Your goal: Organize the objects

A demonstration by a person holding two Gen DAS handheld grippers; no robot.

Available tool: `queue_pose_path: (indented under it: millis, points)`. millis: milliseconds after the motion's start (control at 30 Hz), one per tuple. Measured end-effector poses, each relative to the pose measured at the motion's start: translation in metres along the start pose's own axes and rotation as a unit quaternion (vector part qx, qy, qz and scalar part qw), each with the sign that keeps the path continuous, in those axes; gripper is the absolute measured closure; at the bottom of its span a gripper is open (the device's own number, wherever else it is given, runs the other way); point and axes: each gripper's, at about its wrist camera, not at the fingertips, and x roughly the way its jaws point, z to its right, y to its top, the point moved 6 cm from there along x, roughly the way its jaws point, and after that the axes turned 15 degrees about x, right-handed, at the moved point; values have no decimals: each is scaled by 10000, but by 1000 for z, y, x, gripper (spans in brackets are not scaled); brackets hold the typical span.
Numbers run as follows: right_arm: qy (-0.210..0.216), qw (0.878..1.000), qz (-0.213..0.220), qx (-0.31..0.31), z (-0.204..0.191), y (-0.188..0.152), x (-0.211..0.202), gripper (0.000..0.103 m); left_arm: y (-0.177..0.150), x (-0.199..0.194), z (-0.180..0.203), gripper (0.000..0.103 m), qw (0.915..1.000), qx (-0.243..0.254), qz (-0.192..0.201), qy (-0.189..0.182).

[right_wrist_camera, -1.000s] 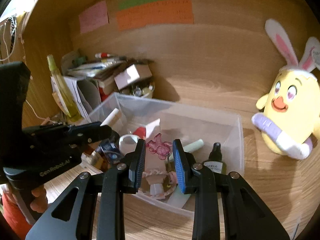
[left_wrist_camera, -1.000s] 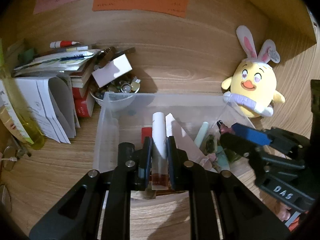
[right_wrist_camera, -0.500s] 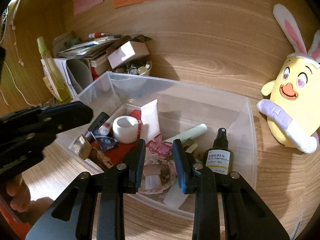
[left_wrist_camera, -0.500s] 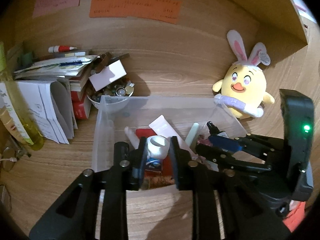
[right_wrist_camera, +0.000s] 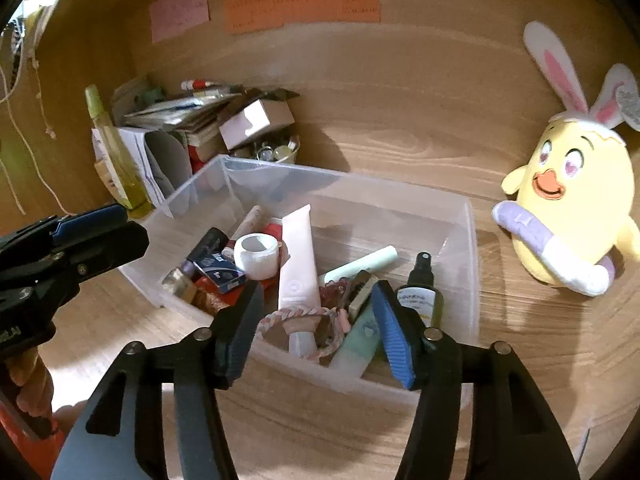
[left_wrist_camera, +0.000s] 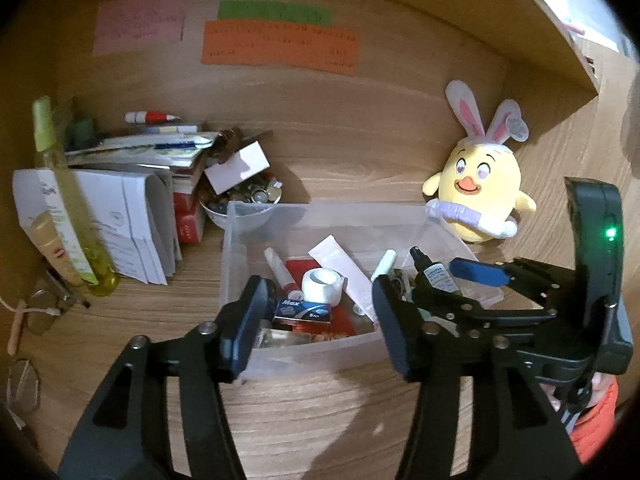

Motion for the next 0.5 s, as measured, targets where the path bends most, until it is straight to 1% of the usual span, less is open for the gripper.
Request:
queue_pose_path:
  millis: [67, 100, 167, 233, 333, 500]
  points:
    - [1, 9999, 133, -13, 0, -1, -12, 37, -1, -6, 1, 35, 10000, 22, 46, 31]
    - [7, 9998, 203, -19, 0, -1, -18, 35, -1, -8, 1, 33, 10000, 33, 64, 58]
    - [19, 9993, 376, -19, 0, -3, -33, 24, -3, -13, 4, 28, 9998, 90, 104, 145]
    - [23, 9988, 492, -28, 0, -4, -43, 20, -4, -17, 7, 26, 9996, 160, 119, 210]
    - [23, 9980, 625, -42, 1, -8, -58, 19, -8, -23, 12, 19, 9994, 198, 155, 249]
    - [32, 9970, 766, -53, 3, -19, -76, 14, -14, -30, 18, 11, 9993, 191, 190, 263]
